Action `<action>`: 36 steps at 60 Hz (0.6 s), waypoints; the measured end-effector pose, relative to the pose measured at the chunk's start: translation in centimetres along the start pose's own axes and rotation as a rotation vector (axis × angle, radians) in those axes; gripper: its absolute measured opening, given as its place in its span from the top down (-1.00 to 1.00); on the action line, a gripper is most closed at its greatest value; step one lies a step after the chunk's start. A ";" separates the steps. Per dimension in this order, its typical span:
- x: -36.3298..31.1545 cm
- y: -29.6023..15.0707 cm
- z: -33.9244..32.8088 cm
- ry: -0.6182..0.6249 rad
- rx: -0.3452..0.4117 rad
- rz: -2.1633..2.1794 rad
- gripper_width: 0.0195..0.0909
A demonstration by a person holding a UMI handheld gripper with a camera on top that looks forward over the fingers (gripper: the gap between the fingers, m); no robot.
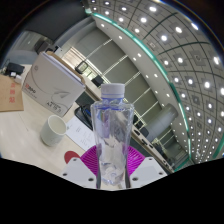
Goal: Pour water
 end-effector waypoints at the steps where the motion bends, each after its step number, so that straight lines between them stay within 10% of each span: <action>1: 0.2 -0.1 0.7 0.007 0.005 -0.041 0.64; 36: -4.5 -2.7 13.2 0.212 0.245 -1.109 0.64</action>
Point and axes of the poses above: the point between the fingertips, and its own axes, seen from behind it with the camera up: x to the right, y down, z forward, the way the camera looks, the point moved 3 cm from there along -z, backward, against the way the camera looks, and after that the axes turned 3 degrees about y, right-handed, at the moved point
